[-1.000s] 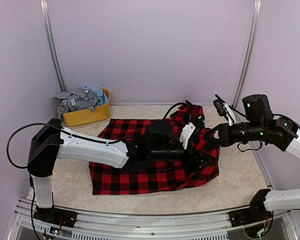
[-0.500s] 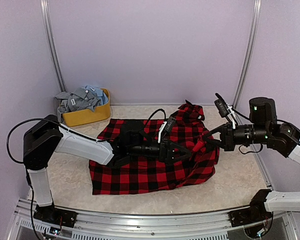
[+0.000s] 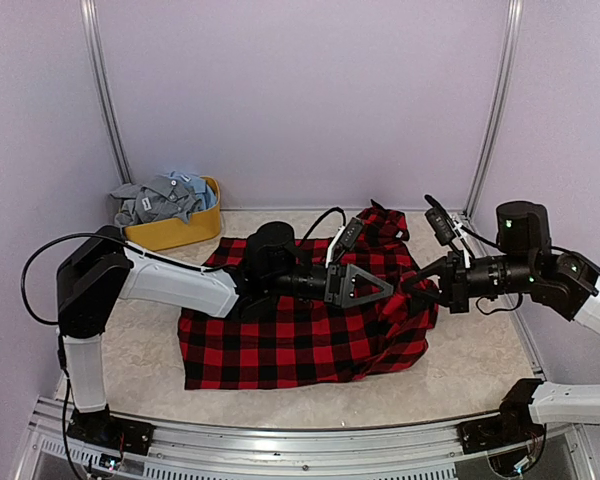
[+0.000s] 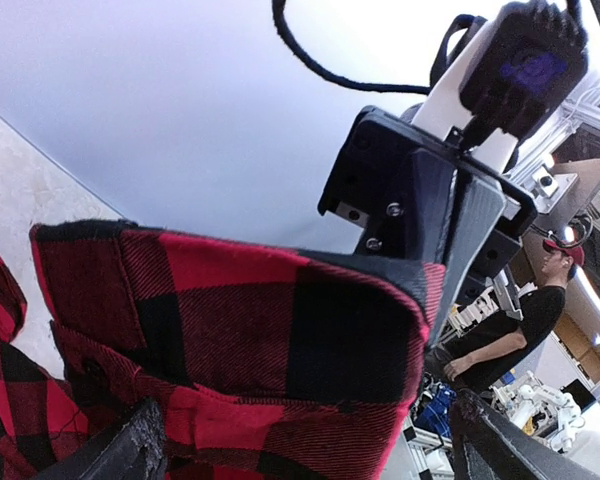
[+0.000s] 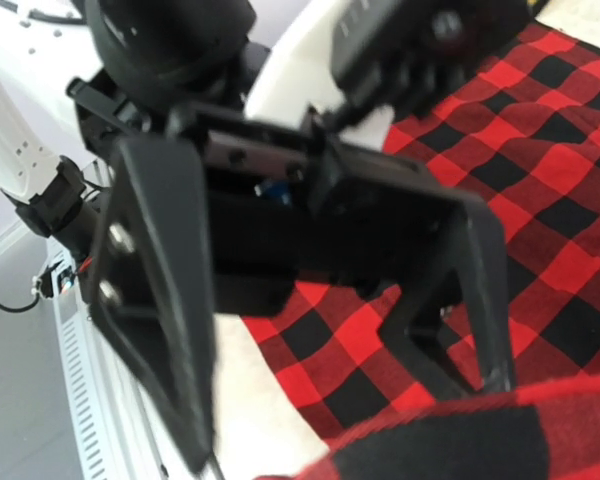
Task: Fold and stack the long sleeve shirts
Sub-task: Pass from the right arm to the left, then smooth out the flattened shirt at the center of the board.
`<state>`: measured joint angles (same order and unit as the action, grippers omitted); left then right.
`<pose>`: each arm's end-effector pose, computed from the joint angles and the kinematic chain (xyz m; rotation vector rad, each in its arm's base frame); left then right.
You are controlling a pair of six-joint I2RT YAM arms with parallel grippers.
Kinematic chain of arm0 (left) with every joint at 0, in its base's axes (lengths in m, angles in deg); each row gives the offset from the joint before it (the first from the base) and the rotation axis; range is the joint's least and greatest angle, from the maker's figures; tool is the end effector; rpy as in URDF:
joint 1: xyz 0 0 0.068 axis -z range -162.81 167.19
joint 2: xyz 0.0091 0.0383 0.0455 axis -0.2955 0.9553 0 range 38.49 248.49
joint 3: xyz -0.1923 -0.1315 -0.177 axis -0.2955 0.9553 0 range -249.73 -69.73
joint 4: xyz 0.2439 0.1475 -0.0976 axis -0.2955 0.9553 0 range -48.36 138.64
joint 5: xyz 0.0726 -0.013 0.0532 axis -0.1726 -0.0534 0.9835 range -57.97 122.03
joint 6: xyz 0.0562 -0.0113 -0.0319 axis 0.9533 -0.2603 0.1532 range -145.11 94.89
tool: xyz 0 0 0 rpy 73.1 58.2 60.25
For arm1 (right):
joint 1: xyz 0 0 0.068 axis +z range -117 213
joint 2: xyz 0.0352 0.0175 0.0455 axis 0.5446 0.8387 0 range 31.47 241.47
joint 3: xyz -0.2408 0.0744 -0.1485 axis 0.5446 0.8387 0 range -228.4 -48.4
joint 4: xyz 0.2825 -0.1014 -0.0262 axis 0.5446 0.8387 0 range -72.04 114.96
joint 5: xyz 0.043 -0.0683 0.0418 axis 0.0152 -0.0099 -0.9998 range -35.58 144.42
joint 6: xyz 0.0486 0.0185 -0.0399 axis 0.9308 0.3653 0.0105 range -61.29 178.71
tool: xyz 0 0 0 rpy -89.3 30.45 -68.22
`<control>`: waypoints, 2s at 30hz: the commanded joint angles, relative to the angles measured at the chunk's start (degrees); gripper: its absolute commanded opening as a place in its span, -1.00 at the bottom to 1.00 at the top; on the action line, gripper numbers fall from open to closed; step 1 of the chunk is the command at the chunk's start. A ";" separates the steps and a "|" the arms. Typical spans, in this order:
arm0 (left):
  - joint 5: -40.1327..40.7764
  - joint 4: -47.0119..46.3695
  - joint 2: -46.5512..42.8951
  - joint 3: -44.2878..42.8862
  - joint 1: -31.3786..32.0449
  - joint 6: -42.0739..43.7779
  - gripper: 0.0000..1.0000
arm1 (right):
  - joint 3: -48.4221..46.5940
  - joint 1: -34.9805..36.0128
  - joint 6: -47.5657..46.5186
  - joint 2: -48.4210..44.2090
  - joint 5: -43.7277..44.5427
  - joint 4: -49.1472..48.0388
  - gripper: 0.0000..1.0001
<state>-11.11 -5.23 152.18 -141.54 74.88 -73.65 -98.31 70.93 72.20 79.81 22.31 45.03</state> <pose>0.2371 -0.4409 0.2367 0.8893 1.6786 -1.9364 0.1586 0.1585 0.3431 -0.8150 1.9666 1.1165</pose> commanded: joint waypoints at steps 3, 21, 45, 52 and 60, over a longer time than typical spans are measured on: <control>2.45 7.91 0.07 -1.17 1.14 9.16 0.83 | -0.32 0.54 1.59 0.49 -0.74 -3.09 -1.00; -2.74 13.50 -1.17 -6.84 -0.47 21.82 -1.00 | 1.50 0.50 7.12 0.73 3.73 -1.67 -0.40; 4.94 44.35 -5.19 -17.74 21.87 50.33 -1.00 | -9.41 -10.57 9.16 9.64 28.75 12.73 0.67; 3.67 49.27 -6.41 -16.24 23.15 52.89 -1.00 | -3.28 -11.87 10.04 15.37 28.12 8.05 0.65; 1.78 54.24 -11.83 -13.45 24.40 56.37 -1.00 | 2.70 -15.82 11.76 26.93 24.26 -1.71 0.58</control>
<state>-7.37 45.70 144.56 -155.62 98.16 -20.29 -97.92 56.86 82.50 102.13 49.41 50.21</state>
